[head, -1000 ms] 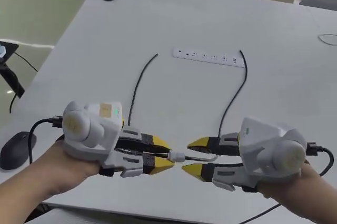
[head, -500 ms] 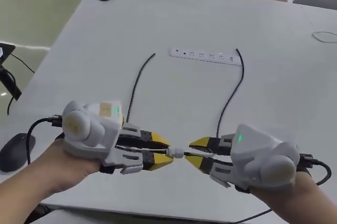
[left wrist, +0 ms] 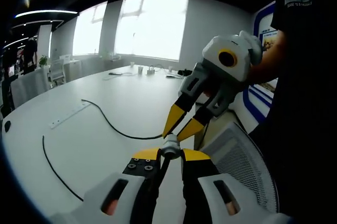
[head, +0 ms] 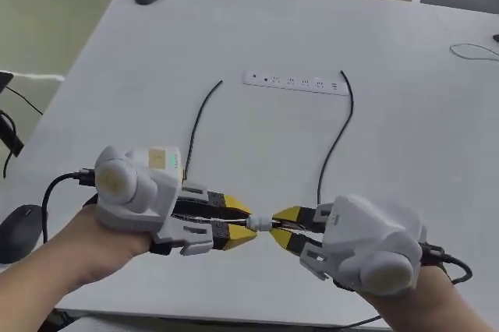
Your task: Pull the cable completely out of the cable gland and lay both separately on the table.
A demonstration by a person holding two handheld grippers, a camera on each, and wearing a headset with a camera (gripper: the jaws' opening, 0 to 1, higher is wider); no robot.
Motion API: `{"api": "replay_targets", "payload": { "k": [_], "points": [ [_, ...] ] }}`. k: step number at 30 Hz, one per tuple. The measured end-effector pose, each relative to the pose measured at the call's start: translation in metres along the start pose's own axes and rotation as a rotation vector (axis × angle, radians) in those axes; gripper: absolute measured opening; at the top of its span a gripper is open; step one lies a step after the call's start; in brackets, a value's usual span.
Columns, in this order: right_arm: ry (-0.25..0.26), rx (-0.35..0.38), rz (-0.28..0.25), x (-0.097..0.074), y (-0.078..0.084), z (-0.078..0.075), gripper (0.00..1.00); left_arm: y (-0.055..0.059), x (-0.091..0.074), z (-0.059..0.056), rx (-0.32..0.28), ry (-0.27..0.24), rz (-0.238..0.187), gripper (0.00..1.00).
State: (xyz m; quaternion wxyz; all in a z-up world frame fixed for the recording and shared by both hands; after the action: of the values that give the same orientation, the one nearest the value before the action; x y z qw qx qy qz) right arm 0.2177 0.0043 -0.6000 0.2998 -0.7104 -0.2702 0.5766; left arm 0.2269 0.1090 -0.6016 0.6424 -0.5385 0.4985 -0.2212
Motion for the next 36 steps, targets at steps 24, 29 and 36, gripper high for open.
{"api": "replay_targets", "payload": {
  "k": [24,29,36],
  "points": [
    [0.012,0.137,-0.007,0.001,0.019,-0.003,0.0,0.006,-0.001,-0.003,-0.015,-0.022,0.026,0.15],
    [0.027,0.201,-0.018,-0.003,0.03,-0.008,0.0,0.005,-0.001,-0.001,-0.025,-0.029,0.022,0.15],
    [0.051,0.285,-0.036,-0.007,0.044,-0.014,0.0,0.003,0.002,-0.001,-0.032,-0.029,0.019,0.15]
  ]
}}
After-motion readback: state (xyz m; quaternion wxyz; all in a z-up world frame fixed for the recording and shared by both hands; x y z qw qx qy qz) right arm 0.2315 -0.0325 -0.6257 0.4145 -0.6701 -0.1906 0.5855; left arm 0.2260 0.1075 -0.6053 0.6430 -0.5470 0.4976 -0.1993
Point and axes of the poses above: the centre of the closed fingertips' face, and the gripper's own axes: x roughly forward along the fingers, z roughly to its left, y roughly out of its underside, the point moved 6 cm from there along -x, roughly backward along the fingers, and after that the axes turned 13 degrees about -y, right-handed, at the moved point
